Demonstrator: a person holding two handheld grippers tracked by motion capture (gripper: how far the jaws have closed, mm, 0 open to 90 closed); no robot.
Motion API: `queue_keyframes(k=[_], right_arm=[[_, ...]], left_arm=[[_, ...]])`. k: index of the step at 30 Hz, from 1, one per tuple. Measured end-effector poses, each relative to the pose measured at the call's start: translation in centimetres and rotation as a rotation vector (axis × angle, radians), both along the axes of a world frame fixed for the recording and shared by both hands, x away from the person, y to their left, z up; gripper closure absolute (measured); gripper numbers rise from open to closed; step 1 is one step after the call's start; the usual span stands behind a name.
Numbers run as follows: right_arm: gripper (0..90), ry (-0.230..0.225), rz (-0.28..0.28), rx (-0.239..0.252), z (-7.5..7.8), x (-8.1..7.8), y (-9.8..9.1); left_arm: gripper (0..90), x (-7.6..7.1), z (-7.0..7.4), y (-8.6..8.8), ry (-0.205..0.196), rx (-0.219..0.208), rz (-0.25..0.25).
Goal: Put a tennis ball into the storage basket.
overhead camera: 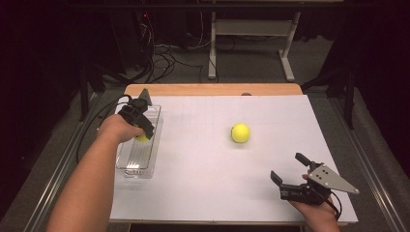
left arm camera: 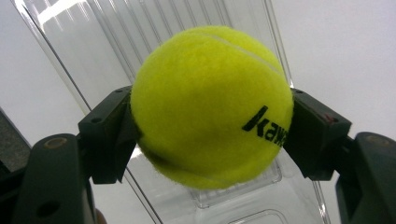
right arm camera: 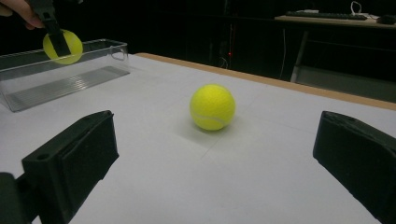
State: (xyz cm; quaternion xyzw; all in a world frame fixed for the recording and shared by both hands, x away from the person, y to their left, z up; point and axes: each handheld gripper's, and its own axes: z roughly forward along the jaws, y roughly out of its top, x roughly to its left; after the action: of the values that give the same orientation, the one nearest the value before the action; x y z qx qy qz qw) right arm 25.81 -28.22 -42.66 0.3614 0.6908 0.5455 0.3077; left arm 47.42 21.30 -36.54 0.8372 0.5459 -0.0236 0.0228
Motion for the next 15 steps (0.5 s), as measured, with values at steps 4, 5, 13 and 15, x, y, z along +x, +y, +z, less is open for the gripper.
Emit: queue_keyframes(k=[4,5,13,15], right_arm=[[0.2,-0.001,0.001,-0.001,0.0,0.0,0.04],[0.2,0.0,0.001,0.0,0.01,-0.01,0.07],[0.3,-0.003,0.001,-0.001,0.04,-0.02,0.08],[0.2,-0.002,0.001,-0.001,0.04,-0.03,0.11]], left_arm=[[26.2,-0.11,0.15,-0.05,-0.005,0.001,-0.003],[26.2,-0.13,0.17,-0.05,-0.006,0.001,-0.003],[0.3,-0.38,0.94,-0.1,-0.027,-0.043,-0.017],[0.6,-0.56,1.0,-0.24,-0.017,-0.036,-0.023]])
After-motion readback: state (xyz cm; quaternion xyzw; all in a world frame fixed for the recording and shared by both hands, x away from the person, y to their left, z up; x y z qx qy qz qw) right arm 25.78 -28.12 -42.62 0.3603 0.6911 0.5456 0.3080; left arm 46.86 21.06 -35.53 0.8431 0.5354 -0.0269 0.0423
